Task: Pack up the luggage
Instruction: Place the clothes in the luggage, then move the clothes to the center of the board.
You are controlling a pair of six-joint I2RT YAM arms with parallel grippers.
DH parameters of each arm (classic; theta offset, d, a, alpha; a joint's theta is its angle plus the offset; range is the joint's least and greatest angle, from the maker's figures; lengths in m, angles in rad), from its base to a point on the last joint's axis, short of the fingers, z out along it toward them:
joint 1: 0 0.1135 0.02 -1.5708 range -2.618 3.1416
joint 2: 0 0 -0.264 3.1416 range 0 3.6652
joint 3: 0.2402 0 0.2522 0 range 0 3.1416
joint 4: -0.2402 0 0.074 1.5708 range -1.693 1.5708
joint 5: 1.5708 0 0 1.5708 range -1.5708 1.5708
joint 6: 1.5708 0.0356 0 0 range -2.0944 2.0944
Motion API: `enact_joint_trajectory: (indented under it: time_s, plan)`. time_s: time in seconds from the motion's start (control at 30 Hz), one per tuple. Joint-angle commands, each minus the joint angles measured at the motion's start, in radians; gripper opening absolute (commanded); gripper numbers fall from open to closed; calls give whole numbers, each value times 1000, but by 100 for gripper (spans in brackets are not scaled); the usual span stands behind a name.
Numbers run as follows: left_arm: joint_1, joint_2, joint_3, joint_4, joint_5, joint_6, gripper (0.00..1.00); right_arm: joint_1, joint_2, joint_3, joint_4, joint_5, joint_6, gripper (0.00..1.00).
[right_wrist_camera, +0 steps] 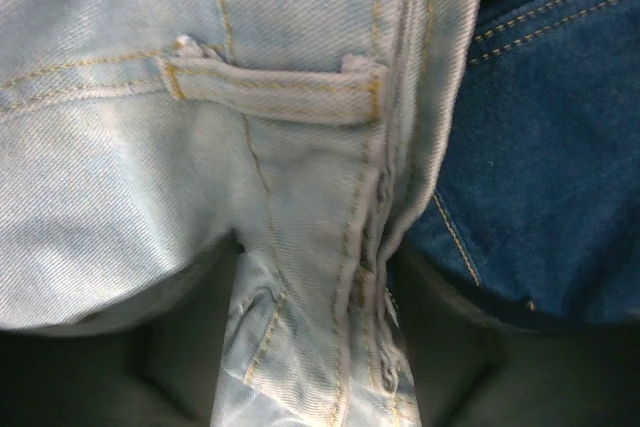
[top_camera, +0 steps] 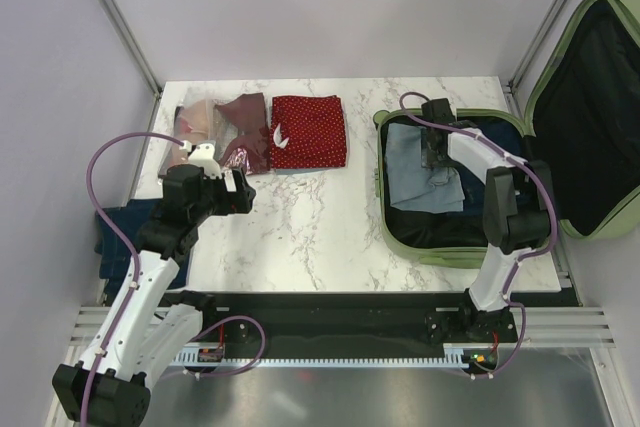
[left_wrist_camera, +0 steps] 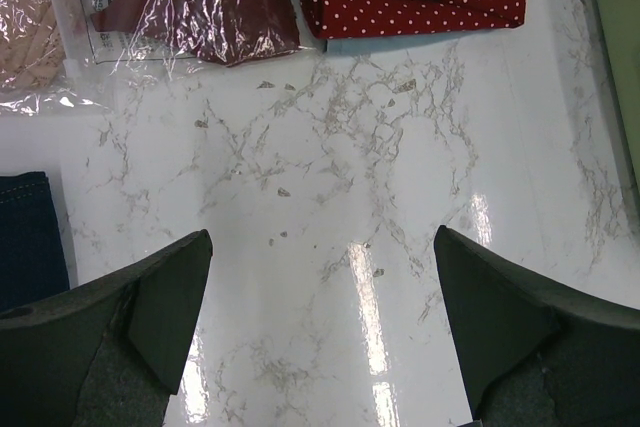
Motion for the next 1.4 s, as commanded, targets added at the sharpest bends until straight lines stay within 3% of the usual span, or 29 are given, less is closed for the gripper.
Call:
enact_joint_trajectory:
  time_s: [0.0, 0.13, 0.33, 0.47, 0.7, 0.93, 1.13, 1.37]
  plan:
    - [-5, -2, 36, 24, -6, -7, 100, 2, -72, 29, -36, -25, 33, 72]
    - [-5, 1, 36, 24, -19, -6, 100, 2, -150, 45, -87, 17, 44, 83]
    - [-5, 5, 33, 23, -39, 0, 100, 11, -296, 30, -113, -3, 46, 82]
    - [-5, 13, 28, 20, -57, 16, 100, 11, -357, -26, -41, -178, 47, 77]
    - [-5, 68, 17, 13, -192, 68, 100, 10, -363, -151, 129, -494, 141, 75]
    - [-1, 194, 34, -2, -449, 111, 99, 11, -423, -242, 204, -606, 179, 76]
    - [16, 416, 94, -22, -506, 150, 93, 10, -485, -265, 226, -663, 165, 77]
    - [35, 492, 62, 36, -601, 210, 89, -7, -538, -280, 234, -758, 145, 78]
